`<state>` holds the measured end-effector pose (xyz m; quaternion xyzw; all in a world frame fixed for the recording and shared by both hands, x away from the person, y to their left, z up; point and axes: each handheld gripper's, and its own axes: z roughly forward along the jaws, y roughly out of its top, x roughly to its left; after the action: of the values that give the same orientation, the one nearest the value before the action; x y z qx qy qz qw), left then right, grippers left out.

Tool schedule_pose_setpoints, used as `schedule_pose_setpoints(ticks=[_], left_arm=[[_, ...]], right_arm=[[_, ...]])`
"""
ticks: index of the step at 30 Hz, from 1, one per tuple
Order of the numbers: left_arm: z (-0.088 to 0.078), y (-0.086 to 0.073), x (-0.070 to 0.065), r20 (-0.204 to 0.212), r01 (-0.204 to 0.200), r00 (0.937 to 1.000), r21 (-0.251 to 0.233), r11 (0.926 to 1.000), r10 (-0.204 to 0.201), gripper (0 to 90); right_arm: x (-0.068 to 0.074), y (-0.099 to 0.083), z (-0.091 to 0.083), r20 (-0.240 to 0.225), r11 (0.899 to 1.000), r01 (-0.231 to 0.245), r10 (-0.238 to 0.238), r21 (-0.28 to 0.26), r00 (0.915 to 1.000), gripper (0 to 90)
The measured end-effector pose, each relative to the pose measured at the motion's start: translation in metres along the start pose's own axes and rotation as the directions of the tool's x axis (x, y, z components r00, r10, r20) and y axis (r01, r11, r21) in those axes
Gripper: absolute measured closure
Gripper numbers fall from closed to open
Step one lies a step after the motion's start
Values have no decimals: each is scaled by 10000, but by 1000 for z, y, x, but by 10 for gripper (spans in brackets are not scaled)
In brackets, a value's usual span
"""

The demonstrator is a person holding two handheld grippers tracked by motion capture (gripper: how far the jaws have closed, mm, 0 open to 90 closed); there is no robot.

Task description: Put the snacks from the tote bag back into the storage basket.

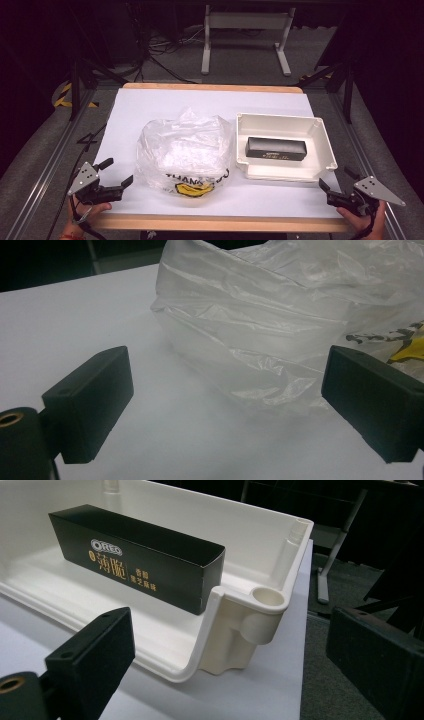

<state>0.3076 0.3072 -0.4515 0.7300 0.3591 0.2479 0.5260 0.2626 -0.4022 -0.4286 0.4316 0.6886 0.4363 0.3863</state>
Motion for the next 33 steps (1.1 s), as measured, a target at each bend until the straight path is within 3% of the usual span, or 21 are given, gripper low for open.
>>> schedule_pose_setpoints(ticks=[11, 33], left_arm=[[-1, 1, 0, 73, -55, 10000, -37, 10000, 55, 73], [2, 2, 0, 52, 3, 10000, -161, 9999, -2, 73]], right_arm=[[5, -1, -1, 298, 10000, 77, -76, -29, 9995, 61], [3, -2, -2, 225, 10000, 46, -44, -65, 9997, 58]])
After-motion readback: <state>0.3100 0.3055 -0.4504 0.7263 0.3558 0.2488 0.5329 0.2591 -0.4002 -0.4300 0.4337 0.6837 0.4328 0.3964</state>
